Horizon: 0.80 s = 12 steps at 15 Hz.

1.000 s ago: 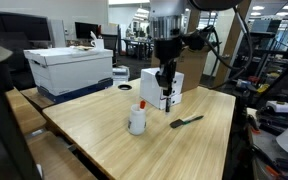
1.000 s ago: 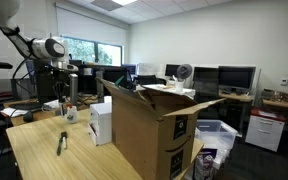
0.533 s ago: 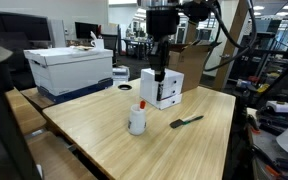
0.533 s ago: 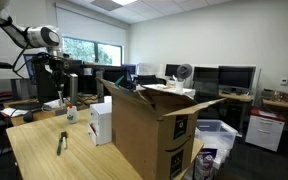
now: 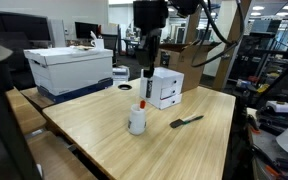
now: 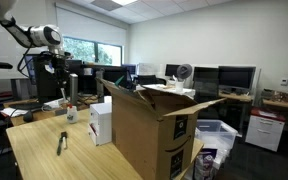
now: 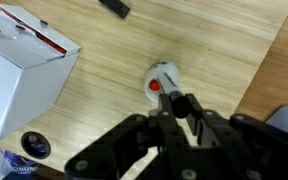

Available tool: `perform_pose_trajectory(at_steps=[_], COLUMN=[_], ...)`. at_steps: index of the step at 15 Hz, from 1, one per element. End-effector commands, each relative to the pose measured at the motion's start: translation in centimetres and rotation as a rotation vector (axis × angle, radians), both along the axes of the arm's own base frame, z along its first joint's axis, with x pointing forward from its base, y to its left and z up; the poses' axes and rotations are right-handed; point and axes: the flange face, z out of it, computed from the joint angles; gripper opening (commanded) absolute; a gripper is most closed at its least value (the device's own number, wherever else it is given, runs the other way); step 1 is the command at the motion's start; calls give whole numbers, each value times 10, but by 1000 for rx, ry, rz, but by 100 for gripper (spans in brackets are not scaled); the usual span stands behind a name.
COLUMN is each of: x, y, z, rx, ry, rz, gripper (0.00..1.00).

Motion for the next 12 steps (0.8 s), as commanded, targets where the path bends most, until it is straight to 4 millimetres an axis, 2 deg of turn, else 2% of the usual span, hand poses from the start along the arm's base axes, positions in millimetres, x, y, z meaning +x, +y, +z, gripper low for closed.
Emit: perform_pose_trajectory(at_steps=[1, 12], x=[12, 25], y=[9, 15], z=[-2, -18], rx=[-16, -3], ry=[10, 13], rz=[48, 53], gripper=[9, 9])
